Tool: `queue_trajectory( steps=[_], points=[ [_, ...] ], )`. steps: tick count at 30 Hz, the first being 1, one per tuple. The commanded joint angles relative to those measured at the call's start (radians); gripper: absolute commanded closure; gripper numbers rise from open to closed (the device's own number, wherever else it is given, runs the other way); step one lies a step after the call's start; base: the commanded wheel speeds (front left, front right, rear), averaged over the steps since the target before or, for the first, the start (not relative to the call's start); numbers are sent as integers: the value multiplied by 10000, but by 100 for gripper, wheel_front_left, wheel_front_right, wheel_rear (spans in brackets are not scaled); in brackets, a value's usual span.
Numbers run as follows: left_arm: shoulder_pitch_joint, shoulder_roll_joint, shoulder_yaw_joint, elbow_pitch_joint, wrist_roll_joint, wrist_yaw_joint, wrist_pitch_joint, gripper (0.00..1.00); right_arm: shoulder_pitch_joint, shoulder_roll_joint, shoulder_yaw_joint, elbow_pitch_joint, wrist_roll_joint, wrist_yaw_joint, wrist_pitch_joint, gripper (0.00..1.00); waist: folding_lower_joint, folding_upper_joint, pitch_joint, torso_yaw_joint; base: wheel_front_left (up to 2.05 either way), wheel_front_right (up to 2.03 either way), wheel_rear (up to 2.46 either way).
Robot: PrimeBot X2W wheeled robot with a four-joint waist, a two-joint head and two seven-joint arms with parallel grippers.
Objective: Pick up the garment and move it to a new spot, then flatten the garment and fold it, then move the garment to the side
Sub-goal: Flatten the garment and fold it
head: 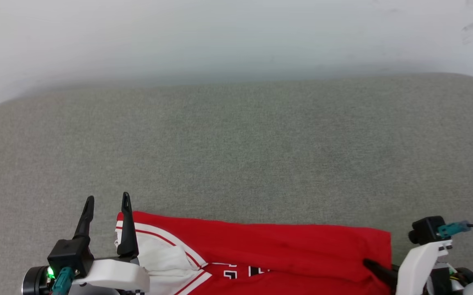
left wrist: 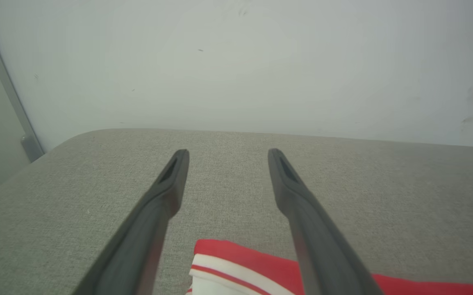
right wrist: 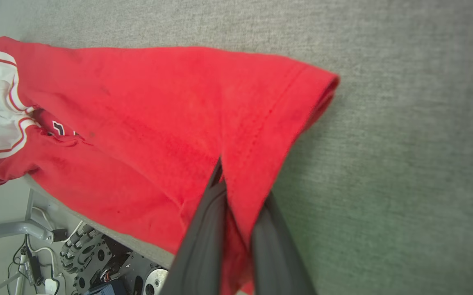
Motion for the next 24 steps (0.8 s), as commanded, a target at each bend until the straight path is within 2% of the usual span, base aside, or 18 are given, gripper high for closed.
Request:
queue_trajectory(
  steps=[1, 7, 10, 14, 19, 21, 24],
  points=[
    [165, 53, 21, 27, -38, 20, -68, 0, 197, -154, -292, -98, -116, -10, 9, 100, 0, 0, -262, -191, 0, 0, 0],
    [299, 137, 37, -9, -118, -17, -1, 0, 559, -383, -1380, 14, -352, -10, 216, 100, 0, 0, -448, -266, 0, 0, 0],
    [370, 207, -10, -42, -119, -15, 88, 0, 866, -553, -2477, 196, -453, -9, 429, 100, 0, 0, -488, -275, 0, 0, 0],
    [395, 221, -30, -51, -123, 17, 92, 0, 1058, -438, -3237, 253, -464, -9, 579, 100, 0, 0, -511, -237, 0, 0, 0],
    [338, 166, -92, -31, -162, -19, 88, 0, 1228, 488, -4185, 75, 832, -7, 1732, 100, 0, 0, -514, -86, 0, 0, 0],
    [263, 125, -123, -26, -201, -29, 83, 0, 1092, 1072, -4354, -368, 1804, -6, 2264, 100, 0, 0, -469, 30, 0, 0, 0],
    [182, 30, -110, -31, -272, -30, 50, 0, 1055, 1609, -4427, -982, 3064, -6, 3046, 100, 0, 0, -406, 242, 0, 0, 0]
  ],
)
